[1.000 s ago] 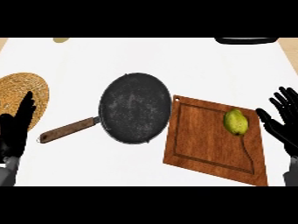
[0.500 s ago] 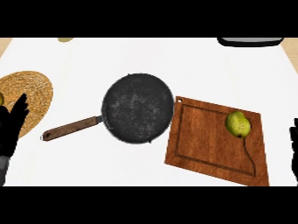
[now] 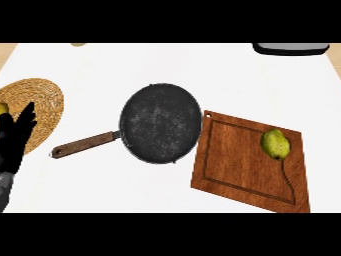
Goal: Pick the pear from the cutting board and place it in the pan
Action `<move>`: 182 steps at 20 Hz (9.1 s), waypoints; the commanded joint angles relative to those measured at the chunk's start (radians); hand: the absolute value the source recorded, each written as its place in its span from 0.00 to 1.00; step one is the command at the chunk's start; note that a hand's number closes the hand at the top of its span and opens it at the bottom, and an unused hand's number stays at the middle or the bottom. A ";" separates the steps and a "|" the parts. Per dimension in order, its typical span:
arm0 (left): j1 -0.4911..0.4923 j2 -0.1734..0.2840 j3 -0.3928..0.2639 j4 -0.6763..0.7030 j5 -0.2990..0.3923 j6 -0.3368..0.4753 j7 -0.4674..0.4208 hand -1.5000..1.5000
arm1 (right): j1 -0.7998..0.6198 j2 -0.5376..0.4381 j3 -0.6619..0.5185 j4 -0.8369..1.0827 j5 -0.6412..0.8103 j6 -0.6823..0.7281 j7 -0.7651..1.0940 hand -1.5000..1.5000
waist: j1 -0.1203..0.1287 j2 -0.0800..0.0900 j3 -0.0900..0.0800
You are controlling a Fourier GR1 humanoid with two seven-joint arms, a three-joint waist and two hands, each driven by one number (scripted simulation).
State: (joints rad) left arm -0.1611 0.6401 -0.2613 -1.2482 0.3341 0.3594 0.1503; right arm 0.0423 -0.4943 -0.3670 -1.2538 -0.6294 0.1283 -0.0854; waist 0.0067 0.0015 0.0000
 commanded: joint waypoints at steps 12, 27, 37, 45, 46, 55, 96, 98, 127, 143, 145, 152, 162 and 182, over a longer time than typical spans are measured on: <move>0.016 0.010 0.048 -0.021 -0.026 -0.054 0.018 0.50 | -0.207 -0.237 0.278 0.008 0.246 0.196 0.330 0.00 | 0.007 -0.002 0.000; 0.014 -0.121 0.133 -0.028 -0.178 -0.067 0.058 0.50 | -0.213 -0.101 0.324 -0.044 0.429 0.212 0.450 0.00 | -0.009 -0.003 0.000; 0.097 -0.136 0.238 -0.126 -0.240 -0.153 0.108 0.50 | -0.191 -0.009 0.294 0.017 0.564 0.246 0.340 0.00 | -0.004 -0.002 0.000; 0.110 -0.201 0.284 -0.144 -0.315 -0.194 0.115 0.50 | -0.250 0.064 0.269 0.088 0.644 0.222 0.322 0.00 | -0.004 -0.002 0.000; 0.026 -0.188 0.321 -0.005 -0.309 -0.244 0.058 0.50 | -0.277 0.049 0.262 0.034 0.611 0.263 0.410 0.00 | -0.007 -0.002 0.000; 0.034 -0.245 0.372 -0.007 -0.368 -0.268 0.044 0.50 | -0.268 0.109 0.269 0.077 0.681 0.287 0.387 0.00 | -0.007 -0.002 0.000; 0.081 -0.256 0.424 -0.063 -0.396 -0.281 0.093 0.50 | -0.035 0.491 1.104 -0.596 2.228 -0.376 1.335 1.00 | -0.047 -0.022 -0.006; 0.060 -0.259 0.402 -0.079 -0.413 -0.281 0.109 0.50 | -0.055 0.492 1.176 -0.643 2.276 -0.308 1.450 1.00 | -0.032 -0.015 -0.003; -0.013 -0.299 0.362 -0.058 -0.425 -0.312 0.087 0.50 | -0.623 0.494 0.736 0.173 1.637 -0.904 1.226 1.00 | 0.080 0.025 0.004; -0.060 -0.312 0.341 -0.052 -0.445 -0.312 0.108 0.50 | -0.792 0.494 0.737 0.520 1.287 -1.347 0.889 0.00 | 0.115 0.031 0.005; -0.077 -0.315 0.342 -0.025 -0.449 -0.310 0.096 0.50 | -0.841 0.494 0.727 0.526 1.258 -1.384 0.870 0.00 | 0.104 0.032 0.004; -0.069 -0.305 0.358 0.007 -0.461 -0.299 0.081 0.50 | -0.883 0.494 0.740 0.595 1.210 -1.546 0.894 0.00 | 0.058 0.015 0.001; 0.059 -0.261 0.441 -0.028 -0.413 -0.314 0.073 0.50 | -0.520 0.494 0.794 0.294 1.352 -1.622 0.914 0.00 | -0.043 -0.024 -0.002; 0.081 -0.299 0.431 -0.079 -0.432 -0.288 0.084 0.50 | 0.658 0.236 1.113 -0.842 1.659 -1.480 0.778 0.00 | -0.041 -0.008 -0.002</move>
State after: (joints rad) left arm -0.0855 0.3518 0.1753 -1.3270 -0.0938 0.0714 0.2402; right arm 0.4803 -0.1815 0.6838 -1.8883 0.9747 -1.3615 0.7248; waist -0.0412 -0.0095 -0.0023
